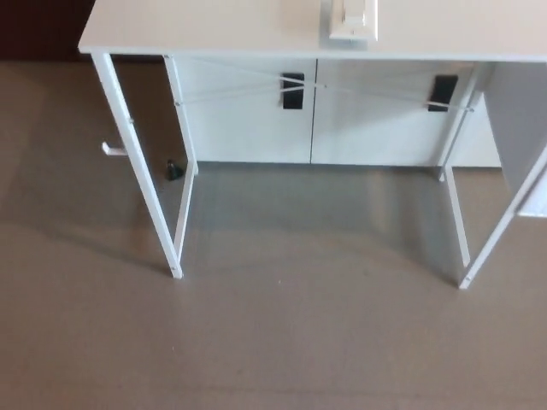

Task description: The robot walk towards a table in front and then clicks the light switch button using the right hand's index finger

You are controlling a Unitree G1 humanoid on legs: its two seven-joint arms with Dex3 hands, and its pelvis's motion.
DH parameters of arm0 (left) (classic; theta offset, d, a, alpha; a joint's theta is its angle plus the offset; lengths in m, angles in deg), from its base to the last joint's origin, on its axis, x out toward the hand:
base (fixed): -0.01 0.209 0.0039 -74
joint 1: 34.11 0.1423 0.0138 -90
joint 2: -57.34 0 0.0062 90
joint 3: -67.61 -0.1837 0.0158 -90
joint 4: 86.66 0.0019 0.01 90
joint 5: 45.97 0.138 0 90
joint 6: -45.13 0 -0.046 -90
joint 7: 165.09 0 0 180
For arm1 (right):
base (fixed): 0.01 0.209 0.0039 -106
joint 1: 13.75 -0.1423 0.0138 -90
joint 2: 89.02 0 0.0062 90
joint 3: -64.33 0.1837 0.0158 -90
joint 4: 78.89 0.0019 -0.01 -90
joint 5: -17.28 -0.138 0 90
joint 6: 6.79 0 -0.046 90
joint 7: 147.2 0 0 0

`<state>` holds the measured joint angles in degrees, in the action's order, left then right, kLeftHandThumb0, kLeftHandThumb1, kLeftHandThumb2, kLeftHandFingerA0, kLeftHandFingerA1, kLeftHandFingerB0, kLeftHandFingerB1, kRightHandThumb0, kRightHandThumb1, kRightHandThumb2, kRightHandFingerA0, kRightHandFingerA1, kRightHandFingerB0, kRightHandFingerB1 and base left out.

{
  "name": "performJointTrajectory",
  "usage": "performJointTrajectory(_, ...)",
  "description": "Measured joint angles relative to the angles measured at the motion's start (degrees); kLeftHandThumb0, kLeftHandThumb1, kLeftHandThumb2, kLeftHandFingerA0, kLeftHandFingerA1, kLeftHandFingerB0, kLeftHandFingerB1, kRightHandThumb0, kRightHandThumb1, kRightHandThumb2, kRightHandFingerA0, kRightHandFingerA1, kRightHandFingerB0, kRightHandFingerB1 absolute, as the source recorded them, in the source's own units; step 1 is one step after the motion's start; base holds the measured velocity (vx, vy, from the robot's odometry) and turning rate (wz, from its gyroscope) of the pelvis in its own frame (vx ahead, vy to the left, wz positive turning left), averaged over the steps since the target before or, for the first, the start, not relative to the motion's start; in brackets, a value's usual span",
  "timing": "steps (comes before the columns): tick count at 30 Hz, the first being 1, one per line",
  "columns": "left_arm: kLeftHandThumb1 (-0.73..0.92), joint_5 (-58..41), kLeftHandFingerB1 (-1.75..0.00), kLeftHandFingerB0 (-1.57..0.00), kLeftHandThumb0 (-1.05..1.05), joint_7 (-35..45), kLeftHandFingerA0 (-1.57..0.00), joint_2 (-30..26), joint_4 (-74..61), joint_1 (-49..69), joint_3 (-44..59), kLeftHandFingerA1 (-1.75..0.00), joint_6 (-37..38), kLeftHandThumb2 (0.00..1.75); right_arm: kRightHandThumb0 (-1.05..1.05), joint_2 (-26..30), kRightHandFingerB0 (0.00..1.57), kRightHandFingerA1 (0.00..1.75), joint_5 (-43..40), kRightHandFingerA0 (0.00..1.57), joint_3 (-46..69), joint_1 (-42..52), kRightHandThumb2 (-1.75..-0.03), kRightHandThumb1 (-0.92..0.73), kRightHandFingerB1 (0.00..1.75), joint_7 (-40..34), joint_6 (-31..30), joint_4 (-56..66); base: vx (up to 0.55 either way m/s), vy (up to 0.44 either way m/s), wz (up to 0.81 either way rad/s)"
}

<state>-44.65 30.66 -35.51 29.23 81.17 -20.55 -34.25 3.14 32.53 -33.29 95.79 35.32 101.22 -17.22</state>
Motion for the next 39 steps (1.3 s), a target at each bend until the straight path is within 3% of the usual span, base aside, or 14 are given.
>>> performJointTrajectory(17, 0.53, 0.53, -0.38, -0.48, -0.32, -0.56, -0.51, -0.24, 0.05, -0.80, 0.66, -0.41, 0.68, 0.56, -0.30, -0.05, 0.50, 0.44, 0.01, 0.65, -0.71, -0.97, -0.59, -0.65, 0.39, 2.11, -1.21, 0.88, 0.21, 0.015, -0.03)
performJointTrajectory(18, 0.53, 0.56, -0.38, -0.48, -0.31, -0.58, -0.51, -0.24, 0.05, -0.75, 0.65, -0.41, 0.68, 0.56, -0.38, -0.05, 0.47, 0.54, 0.01, 0.59, -0.74, -0.89, -0.76, -0.56, 0.49, 2.19, -1.28, 0.91, 0.10, -0.097, 0.04)
performJointTrajectory(20, 0.54, 0.59, -0.38, -0.48, -0.31, -0.58, -0.51, -0.26, -0.06, -0.52, 0.65, -0.41, 0.68, 0.56, -0.38, -0.05, 0.47, 0.54, 0.04, 0.59, -0.85, -0.73, -0.76, -0.56, 0.49, 2.30, -1.49, 1.02, 0.07, -0.161, 0.13)
performJointTrajectory(21, 0.53, 0.60, -0.38, -0.49, -0.30, -0.59, -0.52, -0.30, -0.10, -0.46, 0.65, -0.41, 0.68, 0.56, -0.31, -0.05, 0.51, 0.43, 0.04, 0.63, -0.87, -0.68, -0.59, -0.65, 0.39, 2.32, -1.55, 1.10, 0.08, -0.198, 0.12)
performJointTrajectory(30, 0.54, 0.63, -0.38, -0.51, -0.29, -0.53, -0.52, 0.50, -0.85, -0.79, 0.72, -0.42, 0.58, 0.56, -0.32, 0.60, 0.50, 0.43, 0.18, 0.63, -1.07, -2.10, -0.59, -0.66, 0.39, 3.01, -3.58, 1.95, 0.12, -0.101, -0.01)
performJointTrajectory(39, 0.55, 0.68, -0.39, -0.52, -0.28, -0.57, -0.53, 0.61, -0.71, -0.80, 0.89, -0.42, 0.60, 0.56, -0.32, 0.32, 0.49, 0.42, 0.31, 0.62, -1.63, -2.42, -0.59, -0.67, 0.38, 3.38, -4.55, 1.87, 0.14, 0.159, -0.10)
